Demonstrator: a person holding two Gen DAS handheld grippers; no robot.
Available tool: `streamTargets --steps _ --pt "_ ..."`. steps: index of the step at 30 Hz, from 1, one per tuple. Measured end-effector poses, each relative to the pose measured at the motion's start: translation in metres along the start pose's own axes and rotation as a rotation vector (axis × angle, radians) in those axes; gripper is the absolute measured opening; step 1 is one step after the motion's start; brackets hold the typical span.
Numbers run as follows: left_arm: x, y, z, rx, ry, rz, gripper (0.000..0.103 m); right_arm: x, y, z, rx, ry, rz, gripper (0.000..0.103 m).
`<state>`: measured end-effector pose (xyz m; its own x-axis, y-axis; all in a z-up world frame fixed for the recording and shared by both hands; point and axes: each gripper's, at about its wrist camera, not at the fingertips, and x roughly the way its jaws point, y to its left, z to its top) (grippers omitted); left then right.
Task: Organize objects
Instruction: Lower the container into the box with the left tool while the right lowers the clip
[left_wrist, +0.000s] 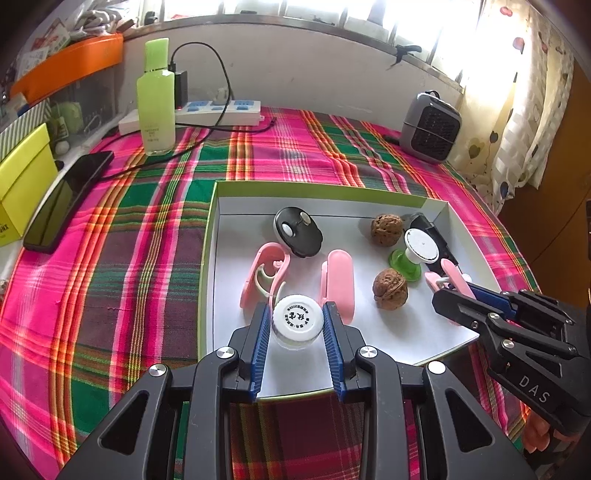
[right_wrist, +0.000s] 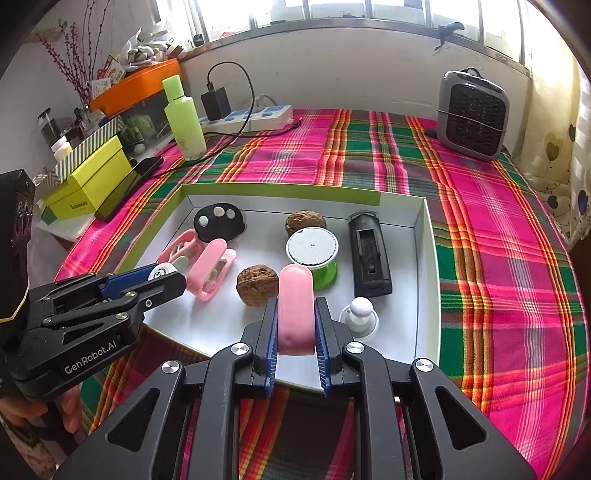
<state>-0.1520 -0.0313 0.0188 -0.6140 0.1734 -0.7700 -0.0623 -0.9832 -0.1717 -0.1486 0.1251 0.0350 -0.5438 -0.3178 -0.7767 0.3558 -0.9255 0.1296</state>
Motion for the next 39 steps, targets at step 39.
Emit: streamTargets --steps 39 --pt "0.003 -0.005 0.002 0.014 0.009 0.006 0.028 0.031 0.002 0.016 -0.057 0.114 0.044 0.019"
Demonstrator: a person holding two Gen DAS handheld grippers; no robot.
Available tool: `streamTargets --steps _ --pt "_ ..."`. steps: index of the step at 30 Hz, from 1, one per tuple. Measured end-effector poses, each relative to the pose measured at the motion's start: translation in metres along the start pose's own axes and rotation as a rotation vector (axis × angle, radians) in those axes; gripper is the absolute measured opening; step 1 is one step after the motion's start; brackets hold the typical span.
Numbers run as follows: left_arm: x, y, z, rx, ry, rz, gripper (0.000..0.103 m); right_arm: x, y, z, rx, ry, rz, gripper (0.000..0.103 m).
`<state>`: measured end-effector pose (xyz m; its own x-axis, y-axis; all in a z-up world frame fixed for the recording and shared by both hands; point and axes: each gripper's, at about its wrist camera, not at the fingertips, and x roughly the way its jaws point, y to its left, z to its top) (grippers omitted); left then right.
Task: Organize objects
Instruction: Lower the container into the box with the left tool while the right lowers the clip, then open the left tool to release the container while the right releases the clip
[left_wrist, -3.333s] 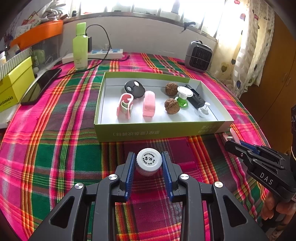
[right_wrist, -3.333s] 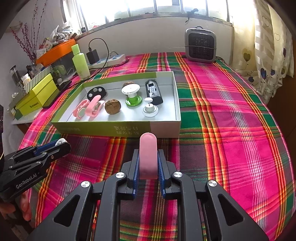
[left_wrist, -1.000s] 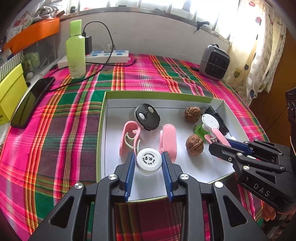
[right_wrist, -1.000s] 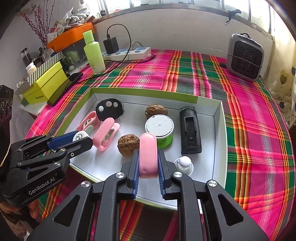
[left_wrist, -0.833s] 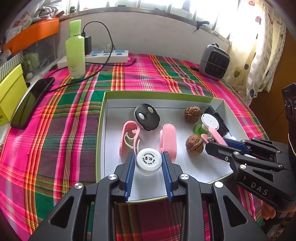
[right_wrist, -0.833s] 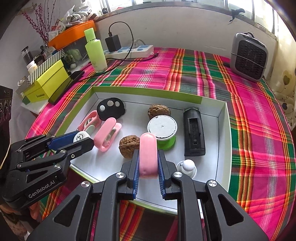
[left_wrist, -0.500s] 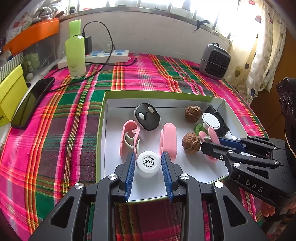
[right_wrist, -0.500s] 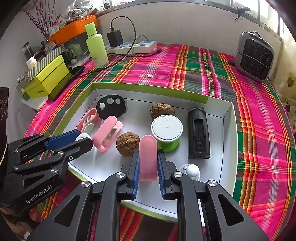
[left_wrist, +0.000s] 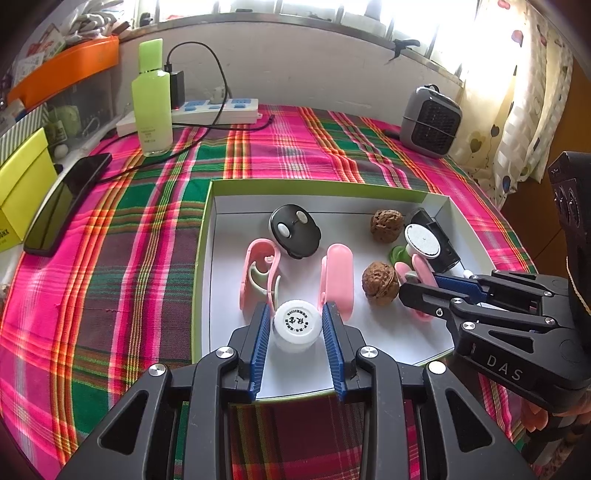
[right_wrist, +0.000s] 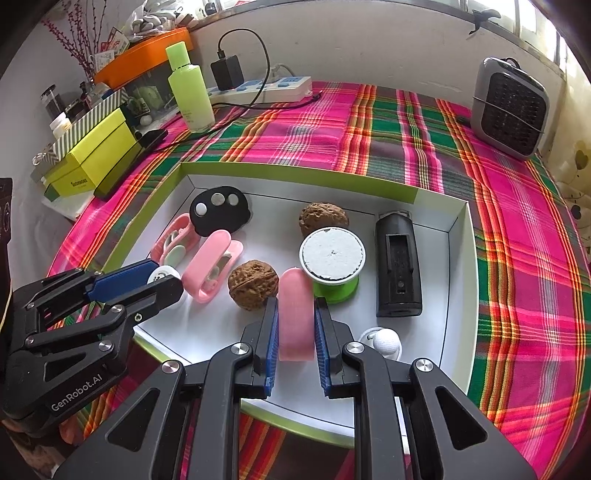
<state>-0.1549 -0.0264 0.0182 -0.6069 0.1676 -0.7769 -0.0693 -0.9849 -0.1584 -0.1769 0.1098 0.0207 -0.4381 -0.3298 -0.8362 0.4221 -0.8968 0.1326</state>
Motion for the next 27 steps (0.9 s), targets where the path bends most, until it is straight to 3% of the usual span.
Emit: streamTargets --steps 12,20,27 --pt "-0.002 0.003 -0.002 -0.002 0.003 0.011 0.033 -0.003 0.002 -0.001 -0.001 -0.008 -0.013 0.019" --pt "-0.006 0.002 -0.002 -0.002 0.004 0.020 0.039 -0.008 0.002 -0.005 0.007 -0.026 -0.022 0.035" --pt "-0.012 0.004 -0.004 -0.008 -0.004 0.029 0.043 -0.016 0.004 -0.009 0.017 -0.055 -0.030 0.037"
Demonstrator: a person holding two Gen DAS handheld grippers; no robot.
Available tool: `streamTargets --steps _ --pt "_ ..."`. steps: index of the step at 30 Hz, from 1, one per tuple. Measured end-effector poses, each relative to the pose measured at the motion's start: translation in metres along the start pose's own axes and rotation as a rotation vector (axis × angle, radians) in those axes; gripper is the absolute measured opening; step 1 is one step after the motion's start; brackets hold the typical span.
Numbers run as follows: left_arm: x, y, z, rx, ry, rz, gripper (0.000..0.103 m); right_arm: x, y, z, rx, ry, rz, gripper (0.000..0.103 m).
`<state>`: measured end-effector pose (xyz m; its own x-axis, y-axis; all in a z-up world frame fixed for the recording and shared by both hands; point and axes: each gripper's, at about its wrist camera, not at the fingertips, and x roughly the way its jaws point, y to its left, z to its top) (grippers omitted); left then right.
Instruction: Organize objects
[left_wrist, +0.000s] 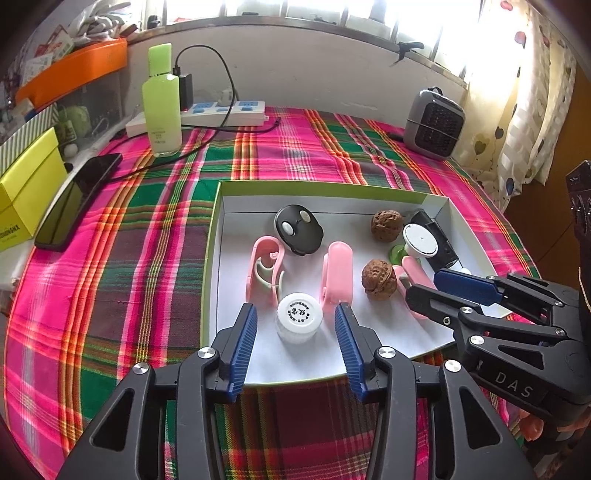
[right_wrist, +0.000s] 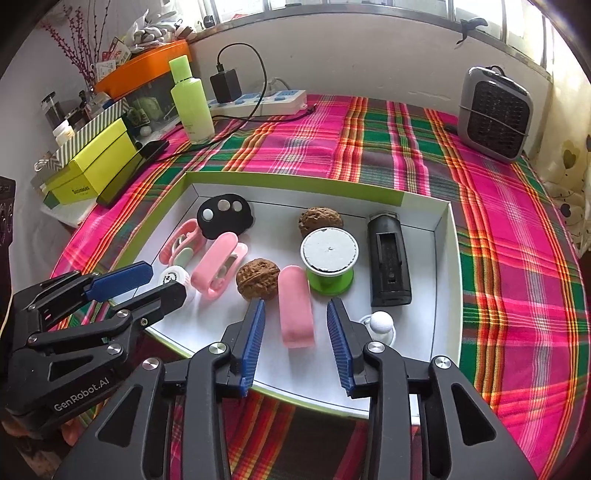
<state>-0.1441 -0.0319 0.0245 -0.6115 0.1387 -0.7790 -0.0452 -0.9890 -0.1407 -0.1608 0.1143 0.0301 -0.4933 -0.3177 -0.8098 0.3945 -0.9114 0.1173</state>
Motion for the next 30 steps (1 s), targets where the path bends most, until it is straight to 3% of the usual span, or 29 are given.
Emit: streamTargets --steps 30 --pt "-0.054 -0.023 -0.037 0.034 -0.100 0.050 0.043 -0.055 0.019 -0.048 0.025 -0.160 -0.110 0.038"
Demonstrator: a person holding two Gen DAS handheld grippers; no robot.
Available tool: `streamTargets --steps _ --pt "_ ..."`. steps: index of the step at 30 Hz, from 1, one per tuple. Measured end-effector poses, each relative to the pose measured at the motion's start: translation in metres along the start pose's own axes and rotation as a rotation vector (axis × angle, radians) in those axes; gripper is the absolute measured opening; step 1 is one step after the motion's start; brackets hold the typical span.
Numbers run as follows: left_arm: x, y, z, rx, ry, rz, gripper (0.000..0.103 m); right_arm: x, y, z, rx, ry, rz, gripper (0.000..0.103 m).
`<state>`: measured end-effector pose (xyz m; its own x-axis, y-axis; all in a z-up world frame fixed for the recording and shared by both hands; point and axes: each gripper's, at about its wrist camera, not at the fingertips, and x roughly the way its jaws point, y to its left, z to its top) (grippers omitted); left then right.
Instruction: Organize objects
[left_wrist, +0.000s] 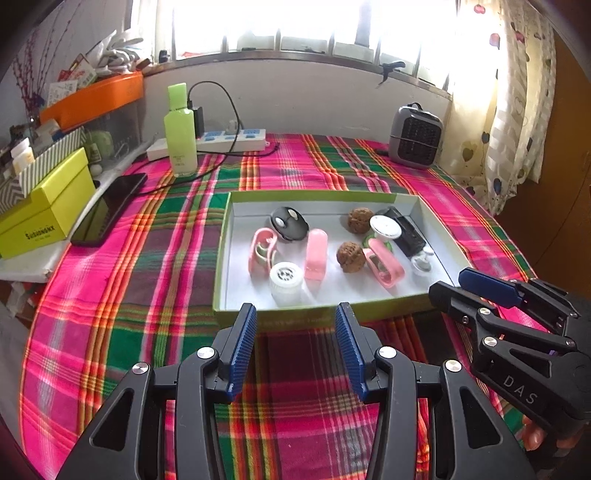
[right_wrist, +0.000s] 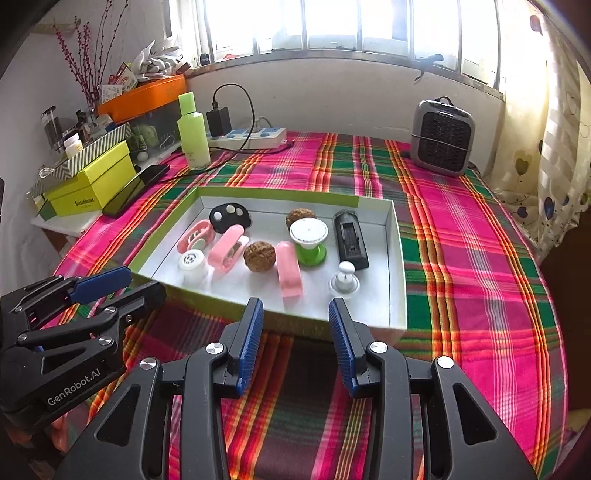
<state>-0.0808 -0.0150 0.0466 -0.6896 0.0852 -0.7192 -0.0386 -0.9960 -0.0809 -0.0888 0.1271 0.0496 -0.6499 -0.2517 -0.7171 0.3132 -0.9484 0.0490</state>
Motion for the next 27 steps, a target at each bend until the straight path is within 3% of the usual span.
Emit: streamTargets --steps 12,18,22,27 --pt "0.015 -0.002 -0.032 0.004 0.065 0.044 0.043 0.017 -0.006 -0.033 0.028 0.067 -0.087 0.039" --pt "0.021 -0.005 -0.037 0.011 0.078 0.074 0.044 0.022 -0.013 -0.034 0.045 0.094 -0.110 0.039" --pt "0.024 -0.006 -0.036 0.016 0.082 0.080 0.049 0.024 -0.017 -0.034 0.061 0.103 -0.120 0.055" --pt "0.026 -0.009 -0.036 0.025 0.088 0.072 0.058 0.024 -0.017 -0.034 0.063 0.103 -0.120 0.056"
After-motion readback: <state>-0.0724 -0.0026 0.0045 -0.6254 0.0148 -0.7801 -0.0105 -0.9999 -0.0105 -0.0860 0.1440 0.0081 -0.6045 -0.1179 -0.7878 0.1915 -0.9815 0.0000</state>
